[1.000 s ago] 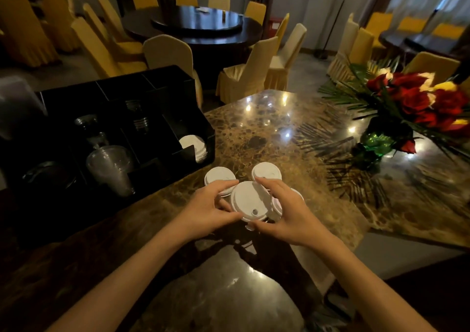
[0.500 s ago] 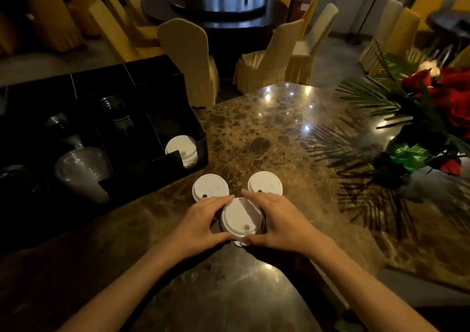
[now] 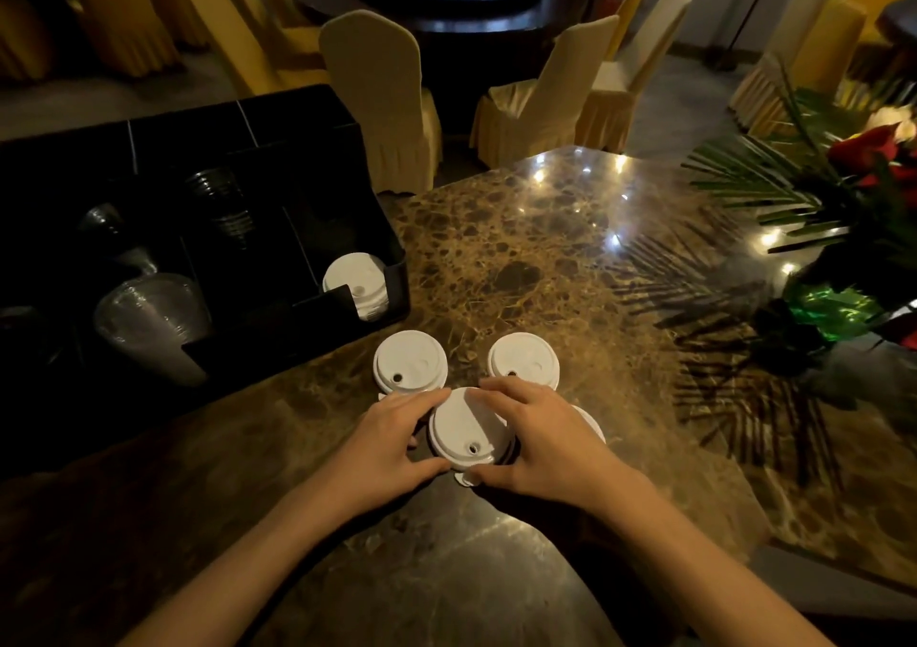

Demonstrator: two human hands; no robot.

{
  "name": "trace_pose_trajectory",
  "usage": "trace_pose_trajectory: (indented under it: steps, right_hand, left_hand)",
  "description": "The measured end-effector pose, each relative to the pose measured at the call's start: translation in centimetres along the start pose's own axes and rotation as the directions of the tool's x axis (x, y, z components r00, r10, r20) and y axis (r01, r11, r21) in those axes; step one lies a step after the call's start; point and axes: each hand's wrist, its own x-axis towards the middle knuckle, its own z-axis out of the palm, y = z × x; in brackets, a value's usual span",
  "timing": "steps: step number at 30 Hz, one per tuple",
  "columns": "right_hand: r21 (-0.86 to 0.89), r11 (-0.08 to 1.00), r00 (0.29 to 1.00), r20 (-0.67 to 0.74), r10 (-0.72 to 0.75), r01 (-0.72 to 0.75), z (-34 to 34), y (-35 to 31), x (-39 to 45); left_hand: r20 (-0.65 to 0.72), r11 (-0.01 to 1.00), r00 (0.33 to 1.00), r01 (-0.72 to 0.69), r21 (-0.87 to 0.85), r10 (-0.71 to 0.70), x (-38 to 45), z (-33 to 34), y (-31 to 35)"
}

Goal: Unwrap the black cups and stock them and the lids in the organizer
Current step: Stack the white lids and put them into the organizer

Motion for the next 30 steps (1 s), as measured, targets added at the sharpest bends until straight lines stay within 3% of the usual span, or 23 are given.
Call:
trace_pose_trajectory:
  steps: [12, 18, 23, 28, 30]
  right_hand:
    - [0.01, 0.999, 0.999, 0.026, 0.031, -0.032, 0.0, -0.6, 0.4]
    - [-0.019, 0.999, 0.995, -0.094, 0.028, -0.03, -0.4, -1.1, -0.5]
    - [-0.011, 0.999, 0.978, -0.204, 0.045, -0.048, -1.7, -0.4, -1.2]
    - [0.065, 0.995, 0.936, -0.339, 0.099, -0.082, -3.9, 1.7, -0.9]
    - [0.096, 0.986, 0.93, -0.331, 0.161, -0.137, -4.6, 2.7, -0.3]
  left_hand:
    - [-0.003, 0.994, 0.999, 0.047, -0.1, -0.048, -0.1, 0.3, 0.7]
    - [-0.023, 0.988, 0.998, 0.051, -0.148, -0.055, -0.4, -0.2, 0.7]
    - [-0.05, 0.99, 0.998, -0.034, -0.133, 0.028, 0.8, -1.2, 2.0]
    - [0.02, 0.987, 0.99, -0.135, -0.088, 0.137, 5.2, -2.6, 4.2]
    - [0.057, 0.986, 0.986, -0.15, -0.072, 0.155, 7.4, -2.9, 5.0]
